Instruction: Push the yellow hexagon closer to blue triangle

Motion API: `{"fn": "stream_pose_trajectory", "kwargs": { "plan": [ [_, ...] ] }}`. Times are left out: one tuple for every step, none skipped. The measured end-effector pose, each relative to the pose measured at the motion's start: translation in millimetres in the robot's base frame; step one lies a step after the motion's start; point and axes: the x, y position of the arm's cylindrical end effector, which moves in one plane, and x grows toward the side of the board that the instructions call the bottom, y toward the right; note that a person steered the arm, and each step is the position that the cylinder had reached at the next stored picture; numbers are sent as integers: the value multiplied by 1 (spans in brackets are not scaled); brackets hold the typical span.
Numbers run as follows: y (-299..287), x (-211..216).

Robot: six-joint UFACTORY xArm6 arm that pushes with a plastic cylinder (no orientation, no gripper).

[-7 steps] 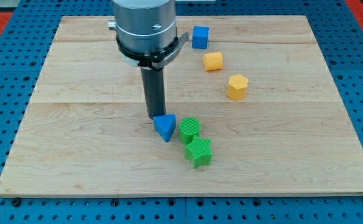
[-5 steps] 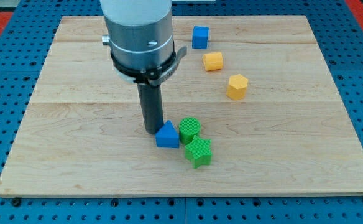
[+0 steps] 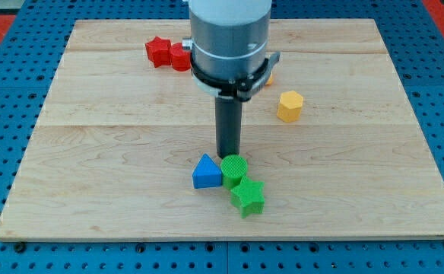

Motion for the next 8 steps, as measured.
{"fn": "stream_pose_trajectory", "kwargs": {
  "plan": [
    [-9, -7],
    [71, -23],
    [122, -64],
    [109, -113],
    [111, -121],
    [146, -157],
    [44, -164],
    [2, -53]
  ]
}}
